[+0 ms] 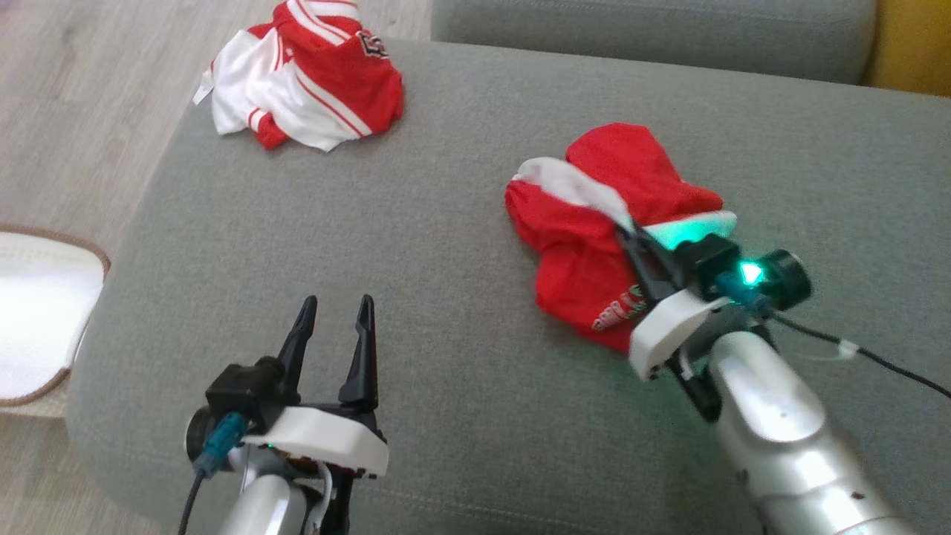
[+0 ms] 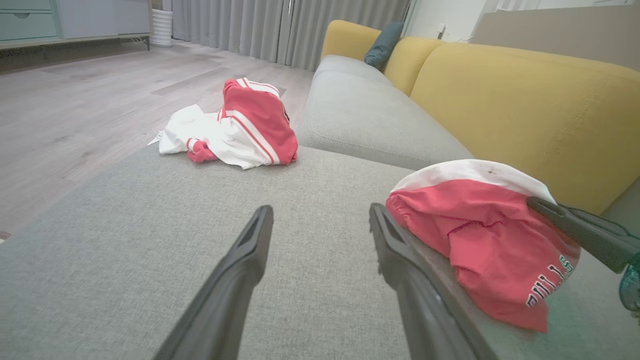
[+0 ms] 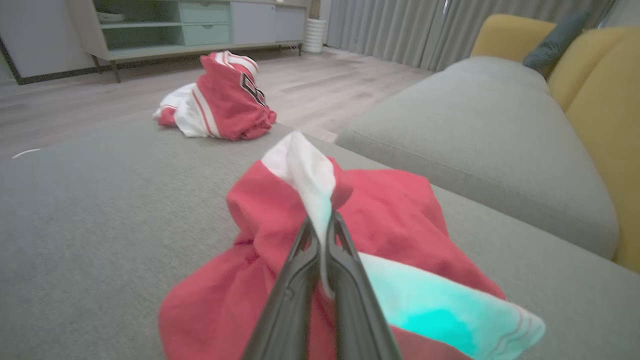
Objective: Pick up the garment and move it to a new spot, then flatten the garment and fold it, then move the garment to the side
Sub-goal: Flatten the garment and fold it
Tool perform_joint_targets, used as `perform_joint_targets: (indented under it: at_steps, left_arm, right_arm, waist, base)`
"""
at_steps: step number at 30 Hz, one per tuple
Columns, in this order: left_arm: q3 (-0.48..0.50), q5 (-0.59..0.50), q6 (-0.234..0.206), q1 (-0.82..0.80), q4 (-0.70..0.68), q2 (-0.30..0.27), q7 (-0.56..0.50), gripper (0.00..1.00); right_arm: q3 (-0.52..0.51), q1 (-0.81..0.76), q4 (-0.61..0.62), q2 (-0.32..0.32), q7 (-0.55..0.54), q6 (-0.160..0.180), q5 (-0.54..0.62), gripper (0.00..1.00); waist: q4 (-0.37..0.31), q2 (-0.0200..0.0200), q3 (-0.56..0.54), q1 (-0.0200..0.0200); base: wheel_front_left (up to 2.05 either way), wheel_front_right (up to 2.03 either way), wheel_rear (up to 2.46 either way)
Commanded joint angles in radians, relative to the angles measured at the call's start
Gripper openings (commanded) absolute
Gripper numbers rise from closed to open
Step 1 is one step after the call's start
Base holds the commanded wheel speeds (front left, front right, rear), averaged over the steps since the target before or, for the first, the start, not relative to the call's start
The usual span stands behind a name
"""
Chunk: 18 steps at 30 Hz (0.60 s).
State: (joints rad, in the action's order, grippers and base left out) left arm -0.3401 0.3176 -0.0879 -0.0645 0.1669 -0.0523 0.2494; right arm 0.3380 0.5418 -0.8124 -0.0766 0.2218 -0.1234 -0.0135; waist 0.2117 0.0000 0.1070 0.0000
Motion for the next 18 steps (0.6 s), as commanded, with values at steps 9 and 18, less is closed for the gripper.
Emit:
perform_joint_targets:
  at_steps: [9, 18]
  left_arm:
    - [0.052, -0.02, 0.005, 0.01, -0.022, 0.002, 0.012, 1.0]
    - [0.06, -0.031, 0.013, 0.019, -0.018, 0.002, 0.012, 1.0]
  right_arm:
    - [0.195, -0.163, 0.175, -0.036, 0.009, -0.007, -0.064, 0.0]
    - [0.153, -0.3, 0.277, -0.103, -0.068, -0.007, -0.095, 0.0]
  waist:
    - [-0.049, 0.0, -0.048, 0.0]
    - [-0.075, 0.0, -0.055, 0.0]
  base:
    - [0.0, 0.0, 0.0]
    - [0.0, 0.0, 0.0]
